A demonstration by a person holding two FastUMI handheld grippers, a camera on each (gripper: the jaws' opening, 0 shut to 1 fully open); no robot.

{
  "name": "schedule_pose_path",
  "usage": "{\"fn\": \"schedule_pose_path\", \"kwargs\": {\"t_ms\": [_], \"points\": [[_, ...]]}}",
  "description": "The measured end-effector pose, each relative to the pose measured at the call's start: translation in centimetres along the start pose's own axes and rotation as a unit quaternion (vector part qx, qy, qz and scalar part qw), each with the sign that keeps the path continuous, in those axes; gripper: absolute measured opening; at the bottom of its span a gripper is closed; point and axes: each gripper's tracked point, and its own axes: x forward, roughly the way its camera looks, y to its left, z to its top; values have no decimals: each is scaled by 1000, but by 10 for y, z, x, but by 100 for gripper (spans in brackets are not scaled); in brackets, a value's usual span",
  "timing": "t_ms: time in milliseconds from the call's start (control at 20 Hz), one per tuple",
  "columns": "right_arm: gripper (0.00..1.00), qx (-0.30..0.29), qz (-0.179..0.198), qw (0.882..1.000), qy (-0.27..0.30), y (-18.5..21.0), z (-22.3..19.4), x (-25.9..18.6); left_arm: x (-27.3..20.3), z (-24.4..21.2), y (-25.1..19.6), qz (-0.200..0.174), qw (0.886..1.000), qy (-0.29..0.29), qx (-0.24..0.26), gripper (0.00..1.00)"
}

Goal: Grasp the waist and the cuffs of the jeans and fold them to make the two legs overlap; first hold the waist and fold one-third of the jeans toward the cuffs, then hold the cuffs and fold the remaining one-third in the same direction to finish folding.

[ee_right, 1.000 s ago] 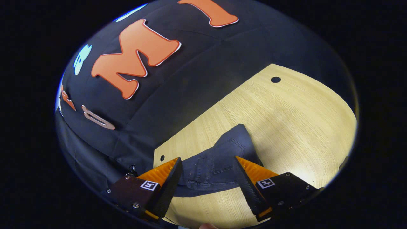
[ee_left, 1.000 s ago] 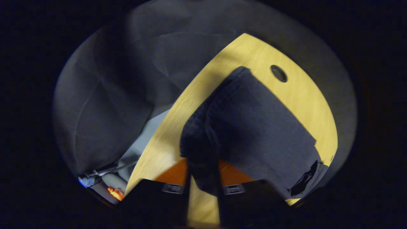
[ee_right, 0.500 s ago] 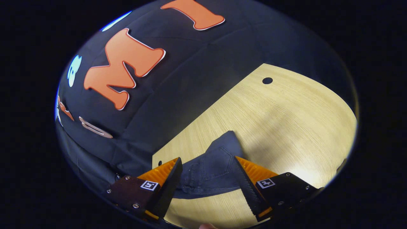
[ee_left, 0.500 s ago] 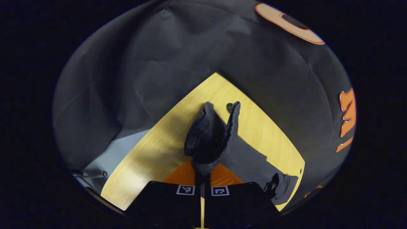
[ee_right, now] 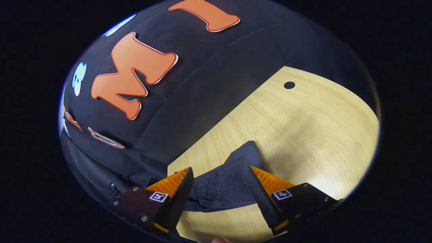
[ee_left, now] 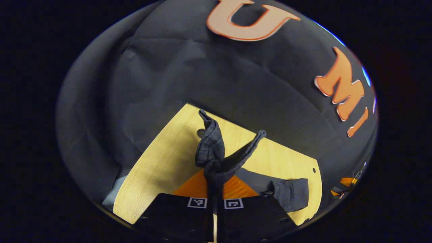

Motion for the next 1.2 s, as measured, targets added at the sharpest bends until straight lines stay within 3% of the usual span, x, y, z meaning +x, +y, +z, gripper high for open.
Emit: {"fn": "schedule_pose_path", "kwargs": {"t_ms": [200, 700, 1200], "points": [[97, -8, 6, 1000, 1, 0, 2, -4, -18, 10, -70, -41, 999, -13, 22, 4], [97, -40, 29, 999, 8, -1, 4, -10, -18, -1, -225, -85, 994, 6, 71, 4], [97, -72, 37, 997, 8, -18, 22, -20, 16, -60, -347, -83, 986, 55, 135, 4]]}}
